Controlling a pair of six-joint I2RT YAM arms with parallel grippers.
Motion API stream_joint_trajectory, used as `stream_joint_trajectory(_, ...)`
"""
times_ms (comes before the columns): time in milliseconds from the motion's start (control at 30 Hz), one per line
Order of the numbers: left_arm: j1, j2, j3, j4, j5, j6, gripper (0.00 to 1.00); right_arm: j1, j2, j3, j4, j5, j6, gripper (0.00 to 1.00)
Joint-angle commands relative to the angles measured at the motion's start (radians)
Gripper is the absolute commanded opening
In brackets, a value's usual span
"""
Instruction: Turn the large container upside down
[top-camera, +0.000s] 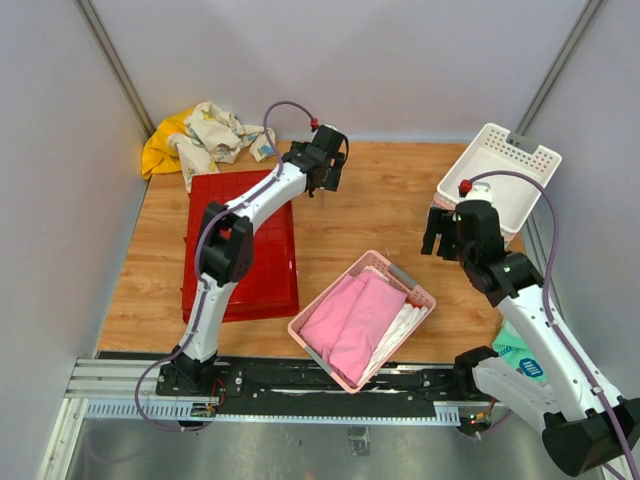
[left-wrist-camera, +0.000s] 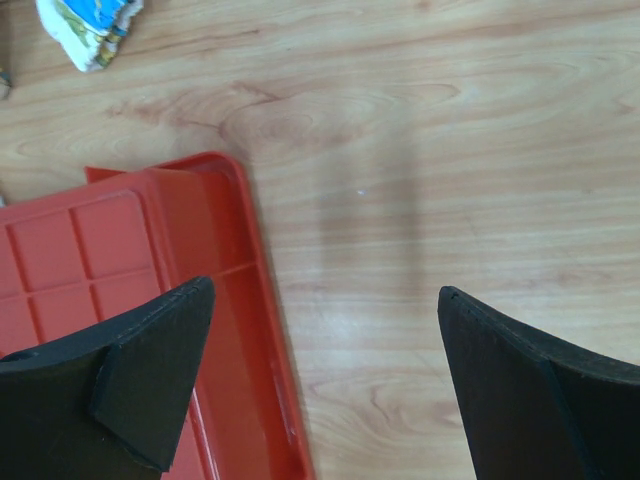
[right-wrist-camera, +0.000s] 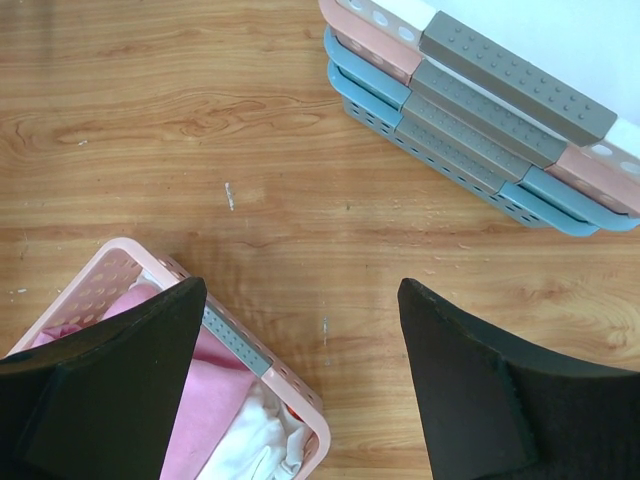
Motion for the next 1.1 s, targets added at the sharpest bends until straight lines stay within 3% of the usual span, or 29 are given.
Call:
stream_joint_trajectory(0,0.019,0.045,0.127,0.017,-0.134,0.082,0.98,0.014,-0.009,-0.002,-0.03,0.005,0.012,0.8)
stream_joint_trajectory(200,0.043,0.2,0.29,0.007,-0.127,0.171,0.98,0.014,0.012,0.008,-0.028,-0.009,0.018,0.8)
stream_joint_trajectory(367,0.092,0.244,0.272,0.007,-0.045,0.17,0.98,0.014,0.021,0.009,-0.026,-0.028,0.028,0.79)
stream_joint_trajectory(500,0.101,0.17,0.09,0.009,-0.031,0.163,0.97,0.014,0.01,0.001,-0.025,-0.026,0.034,0.79)
stream_joint_trajectory(633,0.104,-0.014,-0.226,0.055,-0.05,0.122,0.97,0.014,0.017,0.002,-0.025,0.003,0.022,0.79)
stream_joint_trajectory(833,0.133,-0.226,-0.558,0.085,-0.098,0.084,0.96,0.012,0.041,0.049,-0.027,0.084,-0.025,0.8)
stream_joint_trajectory(967,0.144,-0.319,-0.608,0.07,-0.081,0.07,0.97,-0.004,0.089,0.123,-0.026,0.157,-0.053,0.8)
stream_joint_trajectory(1067,0.141,-0.399,-0.567,0.041,0.027,0.042,0.97,-0.032,0.154,0.221,-0.033,0.216,-0.044,0.8)
